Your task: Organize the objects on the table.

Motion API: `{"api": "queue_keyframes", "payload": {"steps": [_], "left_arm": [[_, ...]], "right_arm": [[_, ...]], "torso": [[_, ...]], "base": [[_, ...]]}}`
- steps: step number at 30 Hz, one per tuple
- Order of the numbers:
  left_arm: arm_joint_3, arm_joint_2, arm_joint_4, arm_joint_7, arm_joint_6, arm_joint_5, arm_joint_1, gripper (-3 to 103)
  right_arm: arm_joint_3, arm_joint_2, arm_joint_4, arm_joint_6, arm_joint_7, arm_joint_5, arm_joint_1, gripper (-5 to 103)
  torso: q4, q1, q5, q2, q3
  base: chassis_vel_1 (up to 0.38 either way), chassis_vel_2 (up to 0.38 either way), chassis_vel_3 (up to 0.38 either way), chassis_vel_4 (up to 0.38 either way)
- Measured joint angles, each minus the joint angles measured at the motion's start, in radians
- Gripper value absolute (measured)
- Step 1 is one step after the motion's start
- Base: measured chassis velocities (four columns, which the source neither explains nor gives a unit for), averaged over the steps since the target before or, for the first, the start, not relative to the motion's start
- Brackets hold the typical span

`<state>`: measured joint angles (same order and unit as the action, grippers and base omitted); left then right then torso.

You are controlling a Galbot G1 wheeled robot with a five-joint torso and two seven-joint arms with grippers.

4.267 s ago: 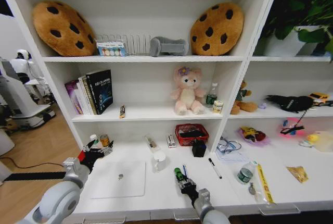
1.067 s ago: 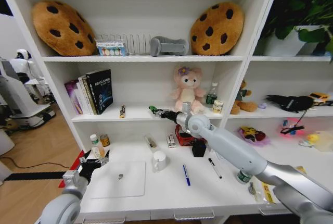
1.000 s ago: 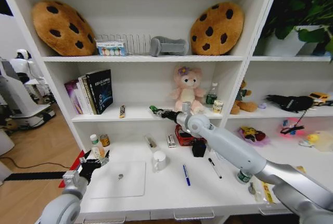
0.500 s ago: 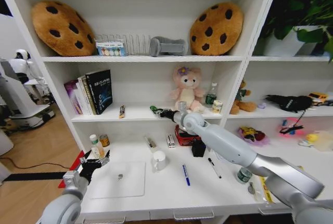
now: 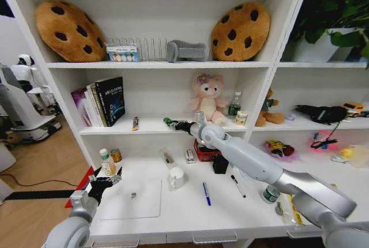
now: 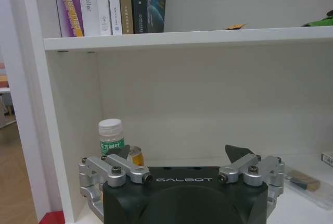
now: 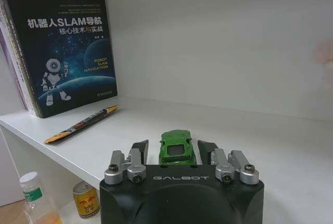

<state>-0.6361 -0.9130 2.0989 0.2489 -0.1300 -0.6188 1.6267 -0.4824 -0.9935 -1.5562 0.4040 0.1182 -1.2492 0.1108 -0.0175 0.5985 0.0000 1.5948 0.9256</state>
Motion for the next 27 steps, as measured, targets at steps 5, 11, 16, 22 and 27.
{"api": "queue_keyframes", "payload": {"steps": [5,11,16,22,27], "left_arm": [[-0.004,0.001,0.005,0.0,0.0,0.0,0.006,100],[-0.009,0.004,0.009,0.0,0.0,0.0,0.01,100],[-0.008,0.005,0.01,0.0,0.0,0.001,0.012,100],[-0.008,0.023,0.011,0.0,0.0,-0.002,0.008,100],[-0.015,0.039,0.012,0.0,-0.001,-0.003,0.004,100]], "right_arm": [[0.006,0.0,0.0,0.0,0.004,0.001,0.0,71],[0.029,0.006,-0.018,-0.027,-0.007,0.003,0.01,97],[0.047,0.023,-0.062,-0.074,-0.049,0.033,0.026,100],[0.106,0.084,-0.236,-0.112,-0.063,0.114,0.101,101],[0.148,0.136,-0.317,-0.125,-0.053,0.167,0.185,100]], "torso": [[0.0001,0.0,0.0,0.0,0.0],[0.0001,0.0,0.0,0.0,0.0],[0.0001,0.0,0.0001,0.0,0.0],[0.0,0.0,0.0,0.0,0.0],[0.0002,0.0,0.0001,0.0,0.0]], "base": [[0.0,0.0,0.0,0.0],[0.0,0.0,0.0,0.0],[0.0,0.0,0.0,0.0],[0.0,0.0,0.0,0.0],[0.0,0.0,0.0,0.0]]}}
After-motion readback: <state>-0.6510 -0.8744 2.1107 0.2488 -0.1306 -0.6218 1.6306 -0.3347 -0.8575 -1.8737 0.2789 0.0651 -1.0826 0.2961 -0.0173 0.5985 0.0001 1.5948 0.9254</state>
